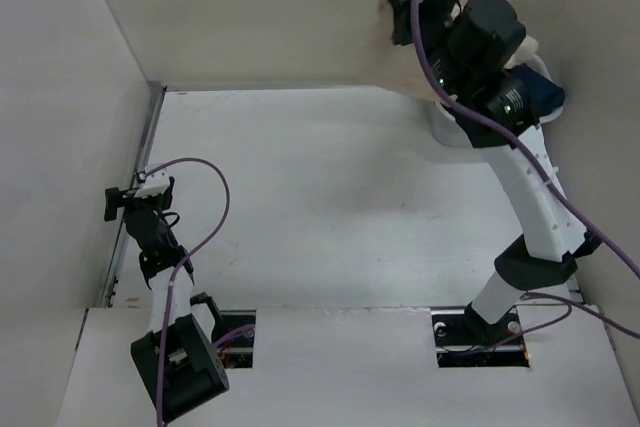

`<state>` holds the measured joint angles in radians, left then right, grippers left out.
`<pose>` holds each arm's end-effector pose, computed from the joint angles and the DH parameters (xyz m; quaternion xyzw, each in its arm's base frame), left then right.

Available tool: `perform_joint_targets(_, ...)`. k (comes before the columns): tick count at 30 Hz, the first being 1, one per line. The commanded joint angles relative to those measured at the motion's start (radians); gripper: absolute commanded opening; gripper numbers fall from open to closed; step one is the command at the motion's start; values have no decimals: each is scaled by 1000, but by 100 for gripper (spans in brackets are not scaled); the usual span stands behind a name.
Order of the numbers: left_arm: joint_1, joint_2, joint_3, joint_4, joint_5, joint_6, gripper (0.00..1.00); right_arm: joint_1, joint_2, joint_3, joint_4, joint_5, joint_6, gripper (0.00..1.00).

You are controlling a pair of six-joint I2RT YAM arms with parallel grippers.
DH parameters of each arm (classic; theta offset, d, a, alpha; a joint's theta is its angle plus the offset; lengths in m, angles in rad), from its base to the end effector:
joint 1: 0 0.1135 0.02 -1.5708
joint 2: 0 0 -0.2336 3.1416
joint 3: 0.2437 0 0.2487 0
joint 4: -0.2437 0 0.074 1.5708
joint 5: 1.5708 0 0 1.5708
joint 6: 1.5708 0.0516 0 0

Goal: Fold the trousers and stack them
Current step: Move the trousers to the center of the board, then flatten the trousers out

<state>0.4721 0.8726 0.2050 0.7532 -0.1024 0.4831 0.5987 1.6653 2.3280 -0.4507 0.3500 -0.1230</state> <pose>0.1948 0.1054 0.2009 -0.0340 0.6755 0.3689 0.6375 0.2703 0.1630 0.5676 -0.0917 0.6267 0.0742 0.7703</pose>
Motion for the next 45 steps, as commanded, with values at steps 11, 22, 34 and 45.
perform_joint_targets(11, -91, -52, 247, -17, 13, 60, 90, 194, -52, -188, 164, 6, -87, 4)
perform_joint_targets(22, -158, 31, 545, -475, 297, -21, 87, 10, 126, -297, -119, -95, 75, 46)
perform_joint_targets(34, -633, 169, 771, -1583, 555, 157, 75, -69, -183, -1075, -16, -94, 434, 100)
perform_joint_targets(45, -912, 291, 432, -1303, 176, 127, 73, -176, -44, -1205, 153, -181, 815, 91)
